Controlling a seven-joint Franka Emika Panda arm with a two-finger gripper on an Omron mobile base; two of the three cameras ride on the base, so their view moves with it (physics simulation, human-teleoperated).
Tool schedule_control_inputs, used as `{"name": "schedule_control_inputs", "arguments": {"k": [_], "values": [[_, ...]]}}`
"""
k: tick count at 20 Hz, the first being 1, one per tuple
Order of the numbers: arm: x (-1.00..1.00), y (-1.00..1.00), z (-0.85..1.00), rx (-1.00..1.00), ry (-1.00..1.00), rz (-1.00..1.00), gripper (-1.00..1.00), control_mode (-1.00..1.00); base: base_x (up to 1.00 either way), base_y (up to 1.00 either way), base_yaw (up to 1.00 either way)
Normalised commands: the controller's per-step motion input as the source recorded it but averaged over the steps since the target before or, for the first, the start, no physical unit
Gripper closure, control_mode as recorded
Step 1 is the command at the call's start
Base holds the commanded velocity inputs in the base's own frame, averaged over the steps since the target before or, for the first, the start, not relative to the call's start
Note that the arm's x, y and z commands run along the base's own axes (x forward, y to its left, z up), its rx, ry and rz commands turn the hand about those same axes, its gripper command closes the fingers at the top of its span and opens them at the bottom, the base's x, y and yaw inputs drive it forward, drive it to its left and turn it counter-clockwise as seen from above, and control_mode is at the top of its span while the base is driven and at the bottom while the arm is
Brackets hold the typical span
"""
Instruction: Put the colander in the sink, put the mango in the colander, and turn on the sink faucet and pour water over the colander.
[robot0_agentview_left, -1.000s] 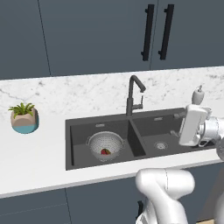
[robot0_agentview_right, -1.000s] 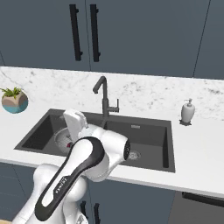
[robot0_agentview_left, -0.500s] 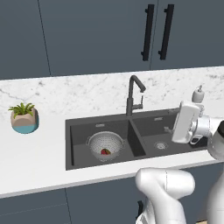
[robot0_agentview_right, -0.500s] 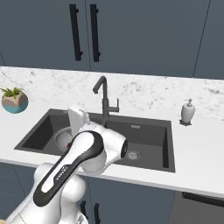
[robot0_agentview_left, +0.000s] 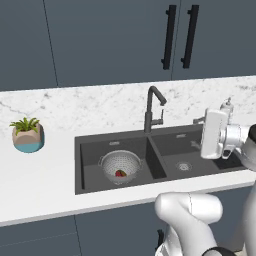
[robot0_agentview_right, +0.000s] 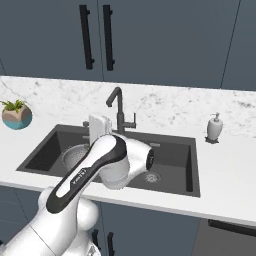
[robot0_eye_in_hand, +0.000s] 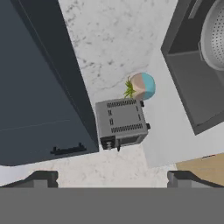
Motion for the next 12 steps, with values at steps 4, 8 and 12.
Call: {"name": "schedule_control_inputs", "arguments": {"k": [4, 8, 12], "values": [[0.23, -0.22, 0.0, 0.0, 0.18, 0.0, -1.0, -1.0, 0.0, 0.0, 0.0], [0.3, -0.03, -0.05, 0.0, 0.16, 0.0, -1.0, -1.0, 0.0, 0.0, 0.0], [0.25, 0.0, -0.1, 0.0, 0.13, 0.0, -1.0, -1.0, 0.0, 0.0, 0.0]]}}
